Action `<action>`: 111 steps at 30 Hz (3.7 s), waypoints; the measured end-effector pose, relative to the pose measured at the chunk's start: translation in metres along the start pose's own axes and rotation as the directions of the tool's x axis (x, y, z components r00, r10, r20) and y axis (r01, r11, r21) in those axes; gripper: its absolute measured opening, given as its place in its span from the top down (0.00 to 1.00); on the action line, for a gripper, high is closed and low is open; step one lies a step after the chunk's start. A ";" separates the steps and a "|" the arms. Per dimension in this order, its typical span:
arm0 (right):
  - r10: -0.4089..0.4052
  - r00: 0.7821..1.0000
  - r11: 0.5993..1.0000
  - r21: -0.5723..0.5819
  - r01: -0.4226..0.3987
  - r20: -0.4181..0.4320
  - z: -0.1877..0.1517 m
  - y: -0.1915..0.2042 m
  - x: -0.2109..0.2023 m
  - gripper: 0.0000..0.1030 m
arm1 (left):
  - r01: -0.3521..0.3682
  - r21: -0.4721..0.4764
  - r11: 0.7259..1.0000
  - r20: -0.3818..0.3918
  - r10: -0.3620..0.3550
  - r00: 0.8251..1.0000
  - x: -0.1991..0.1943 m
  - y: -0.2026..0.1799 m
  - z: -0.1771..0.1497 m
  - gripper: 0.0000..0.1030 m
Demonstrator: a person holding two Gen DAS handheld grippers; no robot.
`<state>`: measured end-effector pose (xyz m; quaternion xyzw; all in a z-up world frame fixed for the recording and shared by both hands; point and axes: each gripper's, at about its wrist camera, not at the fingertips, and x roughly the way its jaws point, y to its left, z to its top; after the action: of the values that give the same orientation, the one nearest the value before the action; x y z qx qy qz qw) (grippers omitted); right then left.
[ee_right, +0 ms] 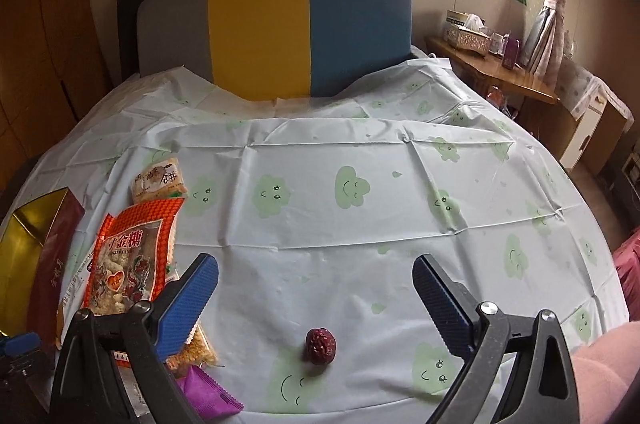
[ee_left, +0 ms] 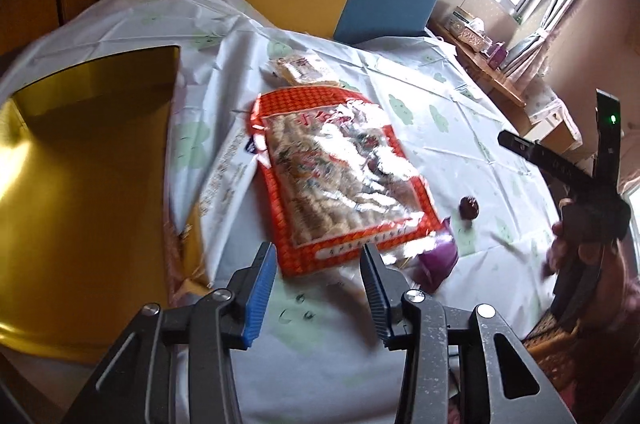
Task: Organize snacks
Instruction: 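Reach the left gripper to the orange-red snack bag and grasp it, then lift the orange bag into the gold tray with the left gripper while the right gripper grasps the red date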
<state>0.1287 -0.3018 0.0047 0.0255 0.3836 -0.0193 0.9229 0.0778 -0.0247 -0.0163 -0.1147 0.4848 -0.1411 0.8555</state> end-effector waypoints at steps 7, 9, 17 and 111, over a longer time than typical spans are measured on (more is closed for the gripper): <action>0.008 1.000 1.000 -0.012 -0.008 0.004 0.000 0.003 -0.001 0.03 | -0.070 -0.019 0.997 0.001 0.070 0.998 0.037 -0.003 0.027 0.15; 0.015 1.000 1.000 -0.012 -0.015 0.005 0.001 0.003 -0.001 0.03 | -0.110 -0.022 0.994 -0.014 0.110 0.994 0.051 0.000 0.035 0.14; 0.027 0.999 0.999 -0.026 -0.028 -0.043 0.000 0.004 0.009 0.03 | -0.141 0.051 0.989 -0.061 0.144 0.988 0.088 -0.005 0.047 0.10; 0.138 0.869 0.979 0.198 -0.047 -0.475 -0.038 -0.037 0.103 0.71 | -0.268 0.029 0.963 0.202 0.257 0.945 -0.054 0.057 -0.024 0.52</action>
<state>0.1720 -0.3378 -0.0962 0.1311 0.5980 -0.0025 0.7907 0.0380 0.0466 -0.0044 -0.0384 0.4049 -0.0274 0.9131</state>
